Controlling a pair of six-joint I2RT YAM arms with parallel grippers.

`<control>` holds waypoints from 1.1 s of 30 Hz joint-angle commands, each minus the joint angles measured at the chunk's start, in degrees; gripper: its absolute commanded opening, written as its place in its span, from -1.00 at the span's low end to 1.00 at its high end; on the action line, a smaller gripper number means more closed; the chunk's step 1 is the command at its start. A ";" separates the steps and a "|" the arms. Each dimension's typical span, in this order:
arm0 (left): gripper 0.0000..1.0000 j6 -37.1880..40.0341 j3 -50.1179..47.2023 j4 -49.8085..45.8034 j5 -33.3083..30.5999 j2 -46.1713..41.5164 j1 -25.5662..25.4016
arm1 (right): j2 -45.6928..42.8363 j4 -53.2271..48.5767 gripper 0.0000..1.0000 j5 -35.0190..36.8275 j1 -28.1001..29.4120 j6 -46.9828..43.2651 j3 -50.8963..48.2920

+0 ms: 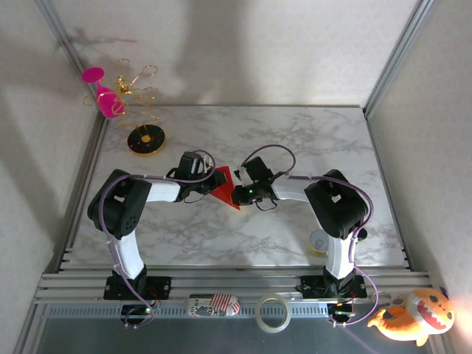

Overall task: Fold a paper plane with a square sheet of paper (pick it up from the middle)
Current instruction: Fourth fold the wing at the center of the table.

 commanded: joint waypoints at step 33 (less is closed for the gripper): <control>-0.69 8.18 6.32 -0.44 -2.80 8.47 3.74 | 1.50 -9.57 -0.92 3.91 0.05 -1.65 -3.79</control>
